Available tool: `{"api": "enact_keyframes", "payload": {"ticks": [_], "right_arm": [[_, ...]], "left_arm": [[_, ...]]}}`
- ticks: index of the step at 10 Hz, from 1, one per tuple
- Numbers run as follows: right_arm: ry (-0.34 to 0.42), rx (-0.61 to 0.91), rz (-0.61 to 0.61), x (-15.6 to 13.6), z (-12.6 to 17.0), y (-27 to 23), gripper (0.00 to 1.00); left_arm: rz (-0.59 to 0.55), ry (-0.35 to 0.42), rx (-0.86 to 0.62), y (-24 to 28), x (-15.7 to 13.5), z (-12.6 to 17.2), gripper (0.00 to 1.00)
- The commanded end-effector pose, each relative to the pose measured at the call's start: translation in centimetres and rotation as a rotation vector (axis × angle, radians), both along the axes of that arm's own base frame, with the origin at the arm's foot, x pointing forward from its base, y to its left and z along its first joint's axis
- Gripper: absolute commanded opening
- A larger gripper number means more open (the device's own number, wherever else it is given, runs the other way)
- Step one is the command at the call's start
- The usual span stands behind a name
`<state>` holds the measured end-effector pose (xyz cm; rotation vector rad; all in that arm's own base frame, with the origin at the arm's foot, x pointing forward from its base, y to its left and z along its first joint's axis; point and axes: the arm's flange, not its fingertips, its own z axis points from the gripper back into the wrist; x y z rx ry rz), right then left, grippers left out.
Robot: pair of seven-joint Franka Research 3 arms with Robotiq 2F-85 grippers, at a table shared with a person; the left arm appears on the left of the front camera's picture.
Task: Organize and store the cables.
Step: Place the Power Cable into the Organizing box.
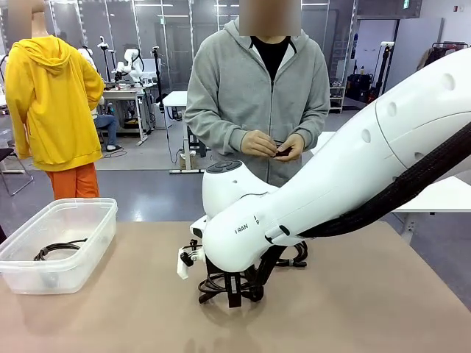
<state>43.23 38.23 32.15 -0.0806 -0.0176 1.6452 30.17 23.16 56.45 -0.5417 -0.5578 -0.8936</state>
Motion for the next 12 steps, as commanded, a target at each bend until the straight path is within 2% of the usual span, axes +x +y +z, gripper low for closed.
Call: {"api": "enact_keyframes", "payload": {"ticks": [1, 2, 4, 6, 7, 8, 11, 12], "right_arm": [[0.001, 0.005, -0.019, 0.1, 1.1, -0.2, 0.48], [0.006, 0.012, -0.028, 0.2, 1.5, -0.4, 0.78], [0.008, 0.038, -0.057, 0.5, 2.4, -1.2, 1.00], [0.012, 0.079, -0.088, 0.7, 3.7, -2.4, 1.00], [0.025, 0.122, -0.111, 0.9, 4.9, -3.5, 0.92], [0.040, 0.177, -0.133, 1.1, 6.3, -5.2, 1.00], [0.051, 0.400, -0.219, 1.0, 11.2, -12.6, 1.00], [0.080, 0.490, -0.233, 0.8, 12.1, -15.8, 1.00]], "left_arm": [[0.014, 0.010, 0.003, 0.0, 0.0, 0.3, 1.00], [0.014, 0.010, 0.003, 0.0, 0.0, 0.3, 1.00], [0.014, 0.010, 0.003, 0.0, 0.0, 0.3, 1.00], [0.014, 0.010, 0.003, 0.0, 0.0, 0.3, 1.00], [0.014, 0.010, 0.003, 0.0, 0.0, 0.3, 1.00], [0.014, 0.010, 0.003, 0.0, 0.0, 0.3, 1.00], [0.014, 0.010, 0.003, 0.0, 0.0, 0.3, 1.00], [0.014, 0.010, 0.003, 0.0, 0.0, 0.3, 1.00]]}}
